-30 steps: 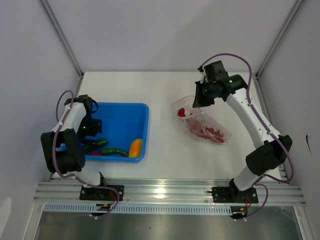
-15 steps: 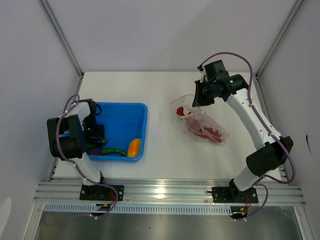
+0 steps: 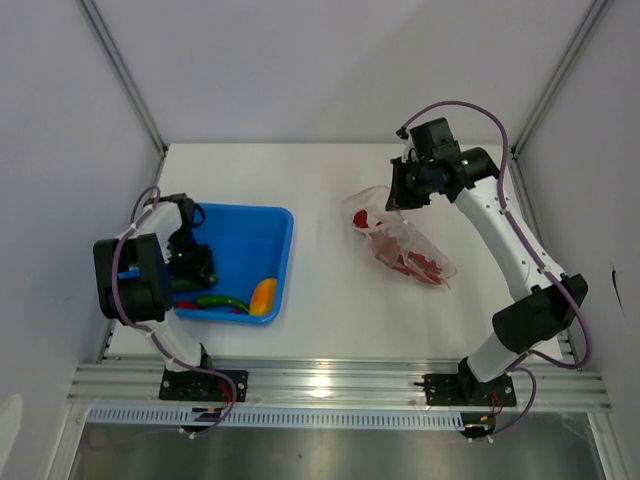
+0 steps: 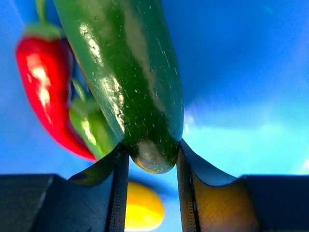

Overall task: Place the food in the zip-top bag and seal the zipper
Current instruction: Pick up the fake vegetable from the bin, then place the fake vegetable in the zipper food storage bag.

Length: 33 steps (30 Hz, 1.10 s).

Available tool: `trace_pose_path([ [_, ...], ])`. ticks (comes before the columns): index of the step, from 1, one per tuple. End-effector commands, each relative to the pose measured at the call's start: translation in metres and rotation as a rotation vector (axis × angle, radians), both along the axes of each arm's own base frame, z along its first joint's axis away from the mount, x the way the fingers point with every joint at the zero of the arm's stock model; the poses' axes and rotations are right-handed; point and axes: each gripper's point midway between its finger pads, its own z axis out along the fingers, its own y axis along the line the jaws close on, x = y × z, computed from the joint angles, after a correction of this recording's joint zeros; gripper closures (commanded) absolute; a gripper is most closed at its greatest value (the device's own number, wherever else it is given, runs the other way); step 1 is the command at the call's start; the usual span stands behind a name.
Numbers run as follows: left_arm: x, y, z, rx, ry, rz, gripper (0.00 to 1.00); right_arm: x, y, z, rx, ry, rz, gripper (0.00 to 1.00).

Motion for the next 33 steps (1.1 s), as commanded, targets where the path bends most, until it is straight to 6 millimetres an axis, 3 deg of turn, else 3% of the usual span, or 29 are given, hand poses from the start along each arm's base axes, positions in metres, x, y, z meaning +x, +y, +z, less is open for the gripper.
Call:
trace_pose_path([
  [1, 0.020, -0.025, 0.042, -0.046, -0.129, -0.071, 0.99, 0.002, 0.001, 0.045, 0.045, -0.134, 0.009, 1.00],
  [5, 0.032, -0.052, 0.092, -0.088, -0.236, -0.144, 0.99, 0.002, 0.002, 0.050, 0.054, -0.147, 0.010, 1.00],
  [7, 0.041, -0.081, 0.122, -0.147, -0.317, -0.230, 1.00, 0.002, 0.001, 0.052, 0.058, -0.152, 0.007, 1.00],
  [9, 0.043, -0.095, 0.148, -0.160, -0.379, -0.293, 0.99, 0.003, 0.001, 0.053, 0.061, -0.157, 0.007, 1.00],
  [16, 0.068, -0.178, 0.233, -0.318, -0.797, -0.886, 0.99, 0.006, 0.004, 0.053, 0.073, -0.151, 0.009, 1.00],
  [18, 0.070, -0.216, 0.259, -0.447, -0.996, -1.106, 0.99, 0.005, 0.007, 0.052, 0.080, -0.144, 0.019, 1.00],
  [22, 0.048, -0.266, 0.287, -0.659, -1.201, -1.353, 0.99, 0.002, 0.013, 0.048, 0.067, -0.142, 0.036, 1.00],
  [23, 0.031, -0.280, 0.293, -0.769, -1.233, -1.425, 0.99, 0.001, 0.015, 0.049, 0.060, -0.150, 0.041, 1.00],
  [29, -0.002, -0.310, 0.316, -1.049, -1.333, -1.579, 1.00, -0.003, 0.018, 0.043, -0.009, -0.173, 0.068, 1.00],
  [33, -0.033, -0.325, 0.315, -1.231, -1.264, -1.594, 0.99, -0.004, 0.015, 0.035, -0.081, -0.214, 0.064, 1.00],
])
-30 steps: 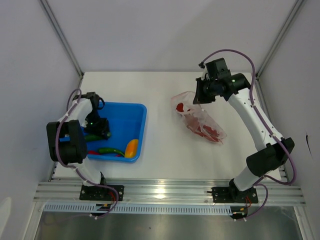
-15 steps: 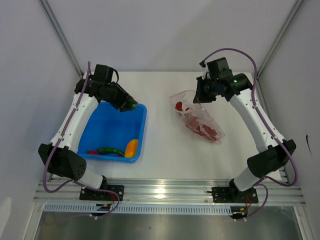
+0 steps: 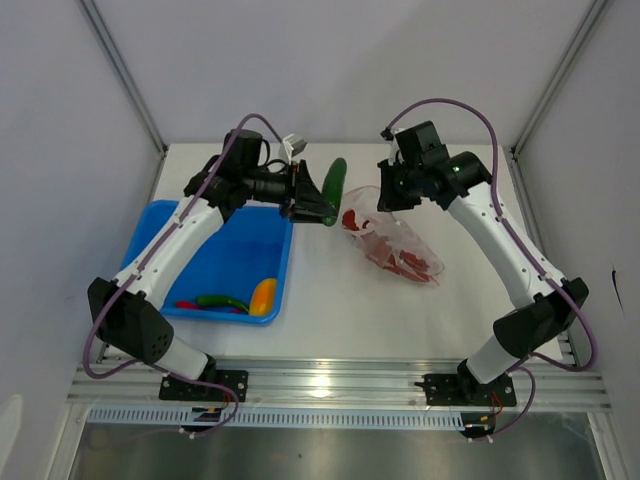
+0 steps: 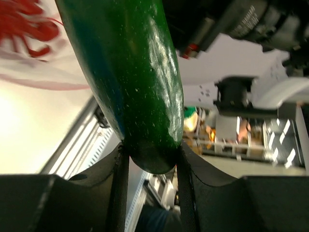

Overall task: Place the food in the zip-top bag and seal the zipper
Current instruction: Place the fake vegetable in the zipper food storage bag.

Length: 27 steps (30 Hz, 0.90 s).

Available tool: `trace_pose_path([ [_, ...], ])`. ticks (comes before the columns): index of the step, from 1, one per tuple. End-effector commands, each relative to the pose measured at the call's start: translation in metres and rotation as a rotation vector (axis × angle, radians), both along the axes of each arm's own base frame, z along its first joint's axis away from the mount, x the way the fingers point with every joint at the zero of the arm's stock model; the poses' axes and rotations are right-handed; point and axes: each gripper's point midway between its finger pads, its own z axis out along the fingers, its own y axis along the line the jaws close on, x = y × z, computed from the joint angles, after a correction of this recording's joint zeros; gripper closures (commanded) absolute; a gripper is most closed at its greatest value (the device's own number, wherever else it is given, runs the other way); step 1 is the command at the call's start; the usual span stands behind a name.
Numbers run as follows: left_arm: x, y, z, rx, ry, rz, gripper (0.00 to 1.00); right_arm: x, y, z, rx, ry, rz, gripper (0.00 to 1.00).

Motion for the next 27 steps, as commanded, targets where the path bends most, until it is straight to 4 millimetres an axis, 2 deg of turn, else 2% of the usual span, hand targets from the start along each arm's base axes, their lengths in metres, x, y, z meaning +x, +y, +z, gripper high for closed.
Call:
trace_pose_path([
  [1, -0.039, -0.012, 0.018, -0.105, -0.010, -0.199, 0.99, 0.004, -0.005, 0.019, -0.033, -0.136, -0.003, 1.00],
  [6, -0.067, -0.004, 0.003, -0.048, 0.106, -0.201, 0.99, 0.006, -0.013, 0.012, -0.059, -0.144, -0.030, 1.00],
  [10, -0.089, 0.004, 0.014, -0.055, 0.117, -0.207, 0.99, 0.003, -0.010, 0.007, -0.042, -0.149, -0.022, 1.00],
  [13, -0.103, 0.005, 0.011, -0.045, 0.197, -0.215, 0.99, -0.001, -0.008, 0.010, -0.021, -0.175, -0.006, 1.00],
  [18, -0.128, 0.007, -0.002, -0.007, 0.330, -0.265, 0.99, -0.022, -0.001, 0.022, 0.003, -0.248, 0.088, 1.00],
  [22, -0.136, 0.006, -0.012, 0.001, 0.420, -0.297, 0.99, -0.039, 0.003, 0.023, 0.025, -0.273, 0.139, 1.00],
  [27, -0.128, 0.000, -0.018, 0.022, 0.481, -0.285, 0.99, -0.060, 0.006, 0.029, 0.036, -0.291, 0.191, 1.00],
])
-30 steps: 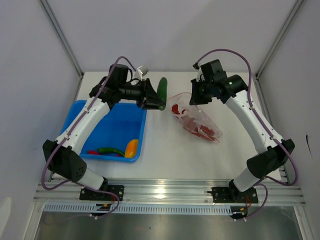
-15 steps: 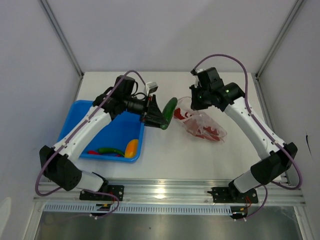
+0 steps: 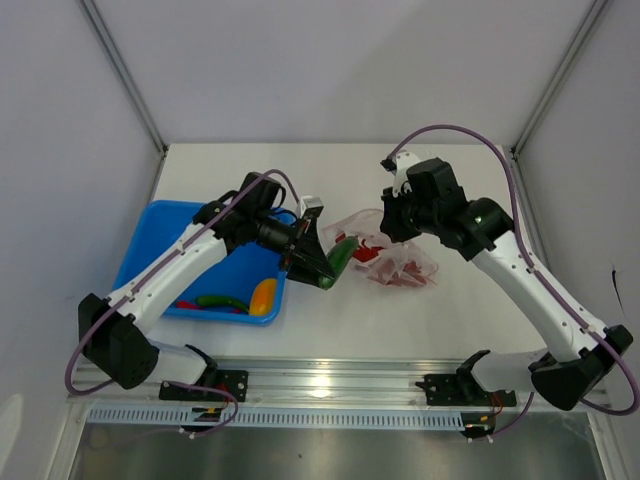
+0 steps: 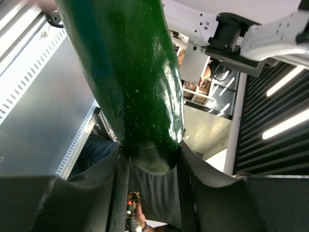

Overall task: Place the food in the zip-top bag and seal the zipper
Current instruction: Place the fake vegetable in the zipper food storage bag.

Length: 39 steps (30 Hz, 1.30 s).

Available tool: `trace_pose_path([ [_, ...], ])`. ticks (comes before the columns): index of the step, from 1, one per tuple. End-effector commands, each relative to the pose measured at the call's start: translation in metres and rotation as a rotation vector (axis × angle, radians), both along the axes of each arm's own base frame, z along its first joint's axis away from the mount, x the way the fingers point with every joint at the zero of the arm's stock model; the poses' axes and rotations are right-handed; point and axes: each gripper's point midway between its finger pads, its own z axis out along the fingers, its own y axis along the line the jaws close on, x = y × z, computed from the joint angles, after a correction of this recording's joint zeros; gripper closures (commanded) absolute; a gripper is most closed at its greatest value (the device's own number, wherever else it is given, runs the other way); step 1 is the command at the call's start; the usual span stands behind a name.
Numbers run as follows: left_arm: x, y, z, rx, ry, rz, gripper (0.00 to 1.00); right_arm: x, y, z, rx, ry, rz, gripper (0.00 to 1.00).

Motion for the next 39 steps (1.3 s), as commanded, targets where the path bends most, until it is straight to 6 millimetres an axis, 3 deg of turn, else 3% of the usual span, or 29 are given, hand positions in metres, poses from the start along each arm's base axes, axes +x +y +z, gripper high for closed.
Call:
trace_pose_path([
  [1, 0.000, -0.004, 0.006, -0.003, 0.063, -0.014, 0.99, -0.011, 0.006, 0.028, 0.058, -0.096, 0.059, 1.00],
  [8, 0.007, -0.011, 0.013, -0.007, 0.102, -0.013, 0.99, -0.040, 0.007, 0.028, 0.073, -0.080, 0.111, 1.00],
  [11, 0.002, -0.013, 0.010, 0.013, 0.132, -0.041, 0.99, -0.049, 0.009, 0.022, 0.073, -0.068, 0.125, 1.00],
  [13, -0.003, -0.015, 0.011, 0.012, 0.144, -0.061, 0.92, -0.054, 0.009, 0.018, 0.066, -0.065, 0.128, 1.00],
  [15, -0.005, -0.016, 0.012, 0.011, 0.154, -0.073, 0.69, -0.056, 0.009, 0.017, 0.064, -0.065, 0.125, 1.00],
  [16, -0.005, -0.016, 0.011, 0.014, 0.155, -0.073, 0.32, -0.055, 0.008, 0.018, 0.063, -0.070, 0.116, 1.00],
  [17, -0.004, -0.016, 0.011, 0.014, 0.151, -0.070, 0.01, -0.056, 0.008, 0.018, 0.066, -0.068, 0.113, 1.00],
  [26, 0.006, -0.020, 0.015, 0.038, 0.059, -0.036, 0.01, -0.055, 0.006, 0.024, 0.079, -0.077, 0.093, 1.00],
  [31, 0.008, -0.008, 0.008, 0.113, -0.020, -0.007, 0.01, -0.051, 0.006, 0.021, 0.066, -0.054, 0.079, 1.00],
  [34, 0.026, 0.014, -0.006, 0.264, -0.145, 0.084, 0.01, -0.049, 0.005, 0.022, 0.066, -0.044, 0.063, 1.00],
  [36, 0.049, 0.032, -0.009, 0.388, -0.288, 0.183, 0.00, -0.044, 0.003, 0.022, 0.066, -0.031, 0.041, 1.00],
  [39, 0.075, 0.069, -0.021, 0.567, -0.370, 0.356, 0.00, -0.040, 0.001, 0.021, 0.074, 0.004, 0.012, 1.00],
])
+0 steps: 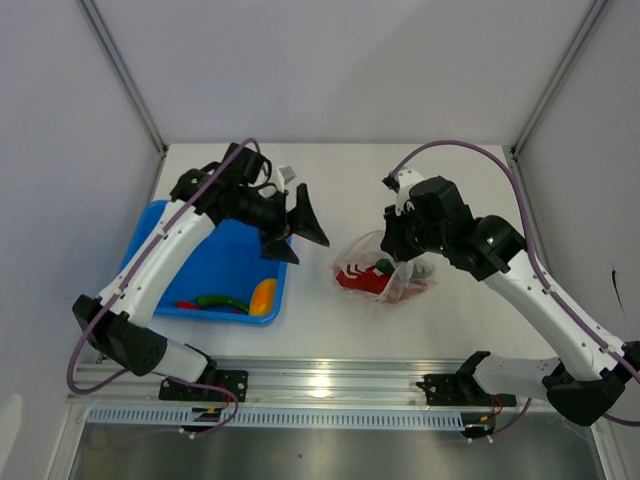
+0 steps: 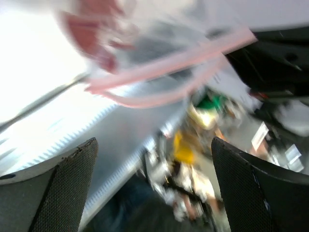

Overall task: Place the food in the zip-top bag and seal the zipper
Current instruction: Place the fake vegetable in the zipper food storage bag, then pick up the fake fruit from the bin.

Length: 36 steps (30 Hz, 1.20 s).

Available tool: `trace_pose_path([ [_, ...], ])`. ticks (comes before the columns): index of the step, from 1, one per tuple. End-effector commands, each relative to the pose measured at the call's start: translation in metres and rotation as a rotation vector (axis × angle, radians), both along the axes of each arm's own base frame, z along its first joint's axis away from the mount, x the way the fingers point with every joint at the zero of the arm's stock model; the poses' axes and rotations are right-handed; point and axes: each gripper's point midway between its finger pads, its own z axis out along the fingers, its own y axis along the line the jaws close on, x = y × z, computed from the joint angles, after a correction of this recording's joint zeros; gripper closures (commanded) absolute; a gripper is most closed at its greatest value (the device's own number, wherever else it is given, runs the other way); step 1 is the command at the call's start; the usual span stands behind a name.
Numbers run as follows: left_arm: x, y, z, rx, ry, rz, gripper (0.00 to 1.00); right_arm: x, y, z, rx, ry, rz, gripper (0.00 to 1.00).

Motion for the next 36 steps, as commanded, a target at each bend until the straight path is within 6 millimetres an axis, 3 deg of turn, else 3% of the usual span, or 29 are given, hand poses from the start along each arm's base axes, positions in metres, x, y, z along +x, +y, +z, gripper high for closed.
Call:
trace_pose_path([
  [1, 0.031, 0.061, -0.017, 0.271, -0.170, 0.231, 0.00, 0.009, 0.000, 0.020, 0.055, -0.004, -0.050, 1.00],
  [5, 0.046, 0.103, -0.054, 0.407, -0.141, 0.427, 0.01, 0.013, 0.002, 0.015, 0.043, 0.043, -0.065, 1.00],
  [7, 0.044, 0.115, -0.081, 0.473, -0.099, 0.437, 0.01, 0.017, 0.004, 0.009, 0.017, 0.063, -0.073, 1.00],
  [9, 0.049, 0.124, -0.092, 0.527, -0.124, 0.433, 0.01, 0.019, 0.003, 0.000, -0.019, 0.092, -0.079, 1.00],
  [10, 0.053, 0.137, -0.103, 0.603, -0.160, 0.432, 0.01, 0.020, 0.003, -0.002, -0.029, 0.099, -0.081, 1.00],
  [15, 0.083, 0.157, -0.119, 0.691, -0.405, 0.347, 0.05, 0.022, 0.000, -0.015, -0.063, 0.151, -0.091, 1.00],
  [17, 0.093, 0.164, -0.124, 0.713, -0.480, 0.311, 0.12, 0.024, 0.000, -0.020, -0.068, 0.177, -0.093, 1.00],
  [21, 0.111, 0.184, -0.130, 0.805, -0.579, 0.266, 0.18, 0.035, -0.007, -0.019, -0.061, 0.195, -0.119, 1.00],
  [25, 0.116, 0.190, -0.143, 0.813, -0.627, 0.158, 0.20, 0.047, -0.014, -0.014, -0.044, 0.196, -0.135, 1.00],
  [29, 0.107, 0.177, -0.157, 0.727, -0.629, 0.044, 0.25, 0.056, -0.018, -0.017, -0.060, 0.204, -0.138, 1.00],
  [36, 0.077, 0.143, -0.191, 0.550, -0.378, 0.012, 0.28, 0.069, -0.022, -0.014, -0.054, 0.193, -0.155, 1.00],
])
